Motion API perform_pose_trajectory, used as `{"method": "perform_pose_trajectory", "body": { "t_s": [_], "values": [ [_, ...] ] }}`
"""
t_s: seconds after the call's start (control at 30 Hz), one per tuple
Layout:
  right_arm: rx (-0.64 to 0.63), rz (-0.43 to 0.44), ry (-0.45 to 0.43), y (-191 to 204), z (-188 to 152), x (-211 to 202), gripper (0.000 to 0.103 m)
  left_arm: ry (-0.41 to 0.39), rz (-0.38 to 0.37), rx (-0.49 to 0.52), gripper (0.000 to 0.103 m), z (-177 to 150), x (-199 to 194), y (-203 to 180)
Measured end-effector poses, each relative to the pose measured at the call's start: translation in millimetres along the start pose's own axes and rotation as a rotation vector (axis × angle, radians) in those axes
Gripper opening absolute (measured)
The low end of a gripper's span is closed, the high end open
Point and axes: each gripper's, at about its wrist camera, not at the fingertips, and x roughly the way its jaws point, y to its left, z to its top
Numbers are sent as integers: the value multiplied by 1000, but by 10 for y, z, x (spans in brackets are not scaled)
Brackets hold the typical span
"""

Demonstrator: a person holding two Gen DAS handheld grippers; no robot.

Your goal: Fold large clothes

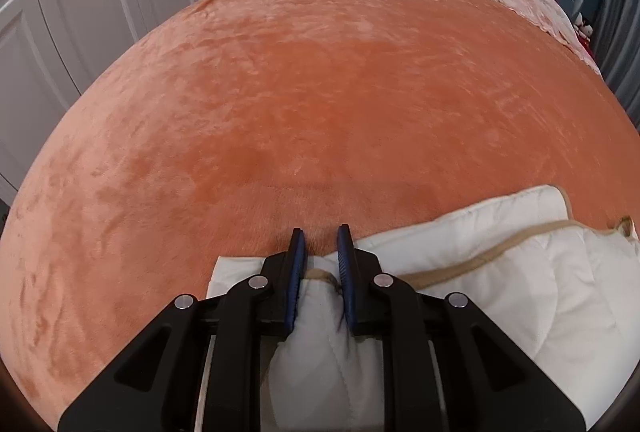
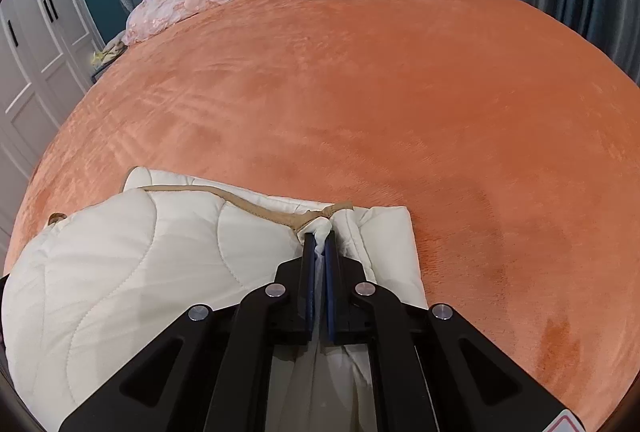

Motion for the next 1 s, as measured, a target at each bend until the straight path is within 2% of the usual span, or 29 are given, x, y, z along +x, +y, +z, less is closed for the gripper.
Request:
{"method": "perform_pose_trajectory", "body": {
  "t_s": [0.2,0.27,0.33,0.37,0.4,0.43,0.47,0.53,0.63,0.67,0.73,0.77,0.8,0.87,0.93,1.0],
  "values": [
    [4,2,-28,-5,-36,-37,5,-5,13,6,17,-4,-4,-27],
    [16,22,-6,-47,7,-77,5,12,21,9,22,48,-48,-10],
    [23,14,1,-100,120,-226,10,16,53,7,32,126,-221,49],
    [30,1,-30,-131,175,-384,20,0,61,5,41,153,-349,86],
    [35,-13,-64,-145,204,-521,28,-20,62,4,45,178,-490,122],
    [43,-52,-132,-158,250,-785,29,-49,58,5,47,208,-708,159],
    [45,-56,-157,-152,265,-908,34,-64,50,7,46,229,-855,162],
    [49,4,-196,-34,318,-1217,38,-96,22,0,49,257,-1162,125],
    [4,136,-174,358,302,-1353,44,-152,-90,-4,70,221,-1558,-128],
    [-31,182,-149,547,263,-1340,44,-175,-131,17,71,175,-1655,-286],
    [-94,276,-79,919,152,-1251,43,-145,-203,67,70,74,-1671,-581],
    [-127,319,-38,1106,78,-1177,32,-110,-249,86,67,-8,-1614,-736],
    [-154,334,-13,1225,26,-1123,16,-80,-271,101,62,-85,-1544,-850],
    [-247,318,40,1529,-116,-962,3,-20,-257,147,44,-262,-1338,-1064],
    [-274,318,78,1668,-213,-814,2,32,-244,162,27,-421,-1103,-1195],
    [-282,311,104,1730,-267,-684,0,59,-239,155,24,-509,-929,-1237]
  ]
}}
